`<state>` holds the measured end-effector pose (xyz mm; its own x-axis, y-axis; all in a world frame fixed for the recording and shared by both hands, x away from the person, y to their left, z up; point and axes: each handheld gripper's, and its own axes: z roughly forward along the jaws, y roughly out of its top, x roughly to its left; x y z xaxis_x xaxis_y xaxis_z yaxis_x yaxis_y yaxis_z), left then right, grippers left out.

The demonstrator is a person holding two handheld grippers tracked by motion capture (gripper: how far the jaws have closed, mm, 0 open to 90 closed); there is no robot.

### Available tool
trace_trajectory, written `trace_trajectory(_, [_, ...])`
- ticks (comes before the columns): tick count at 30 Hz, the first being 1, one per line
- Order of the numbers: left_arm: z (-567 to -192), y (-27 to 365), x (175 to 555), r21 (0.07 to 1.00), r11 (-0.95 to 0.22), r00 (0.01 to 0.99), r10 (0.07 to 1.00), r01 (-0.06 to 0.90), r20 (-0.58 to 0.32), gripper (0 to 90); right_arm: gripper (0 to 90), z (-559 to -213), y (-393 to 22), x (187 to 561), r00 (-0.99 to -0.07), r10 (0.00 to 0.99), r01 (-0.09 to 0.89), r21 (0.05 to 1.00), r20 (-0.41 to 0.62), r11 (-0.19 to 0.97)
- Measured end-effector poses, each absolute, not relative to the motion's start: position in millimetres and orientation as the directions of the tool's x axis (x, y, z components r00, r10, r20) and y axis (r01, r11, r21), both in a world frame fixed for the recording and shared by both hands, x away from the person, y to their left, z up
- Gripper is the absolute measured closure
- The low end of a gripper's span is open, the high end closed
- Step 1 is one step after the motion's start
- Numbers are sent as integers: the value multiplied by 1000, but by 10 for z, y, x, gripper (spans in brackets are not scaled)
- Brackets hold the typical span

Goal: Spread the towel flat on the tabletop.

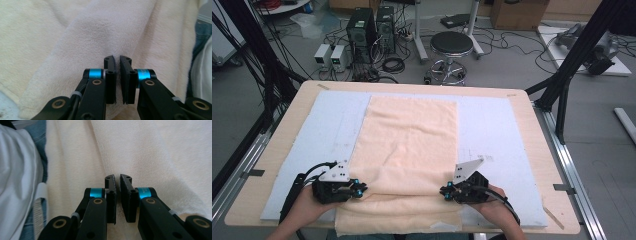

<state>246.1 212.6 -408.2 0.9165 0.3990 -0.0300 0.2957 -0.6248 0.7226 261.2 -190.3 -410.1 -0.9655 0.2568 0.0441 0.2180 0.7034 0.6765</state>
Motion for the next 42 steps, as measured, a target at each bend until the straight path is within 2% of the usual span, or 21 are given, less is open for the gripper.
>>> trace_trajectory(2, [-4095,2142,2430,718,-635,923,384,286,-28,805,799,-4092,-1905,2566,-968,244,214,679,53,702])
trace_trajectory(4, [-4087,2179,2426,722,-628,919,394,290,-26,704,700,-4073,-1910,2543,-971,231,206,684,56,700])
trace_trajectory(8, [-3957,2244,2514,753,-585,900,435,301,-22,635,645,-3982,-1955,2600,-962,271,220,692,37,687])
trace_trajectory(15, [-3800,2270,2957,800,-503,847,532,328,-13,627,621,-3751,-1967,2957,-933,357,211,738,-42,640])
trace_trajectory(21, [-3964,2236,3363,788,-480,791,611,386,-16,646,638,-3901,-1981,3424,-892,451,279,737,-38,615])
trace_trajectory(23, [-4057,2243,3499,770,-469,777,627,433,-55,666,652,-3972,-2008,3546,-875,482,302,741,-33,600])
trace_trajectory(25, [-4145,2269,3614,751,-459,764,639,475,-92,742,684,-4055,-2041,3659,-866,499,332,734,-11,593])
trace_trajectory(27, [-4214,2282,3682,736,-451,752,649,505,-118,763,689,-4142,-2066,3753,-860,510,353,718,-3,600])
trace_trajectory(29, [-4263,2282,3718,719,-460,751,647,521,-130,762,661,-4210,-2079,3809,-862,507,370,708,20,602])
trace_trajectory(32, [-4330,2247,3745,696,-478,751,647,536,-135,676,613,-4279,-2059,3833,-870,492,377,687,34,621])
trace_trajectory(34, [-4337,2242,3754,699,-466,741,657,542,-137,682,626,-4334,-2026,3837,-868,496,388,661,27,642])
trace_trajectory(37, [-4343,2232,3756,704,-476,731,677,527,-90,828,776,-4345,-2049,3890,-856,514,410,674,53,614])
trace_trajectory(39, [-4344,2219,3765,705,-472,724,684,529,-85,861,844,-4347,-2047,3905,-857,511,413,675,62,611])
trace_trajectory(42, [-4331,2196,3814,697,-468,712,696,543,-88,870,858,-4345,-2049,3926,-861,506,400,677,46,618])
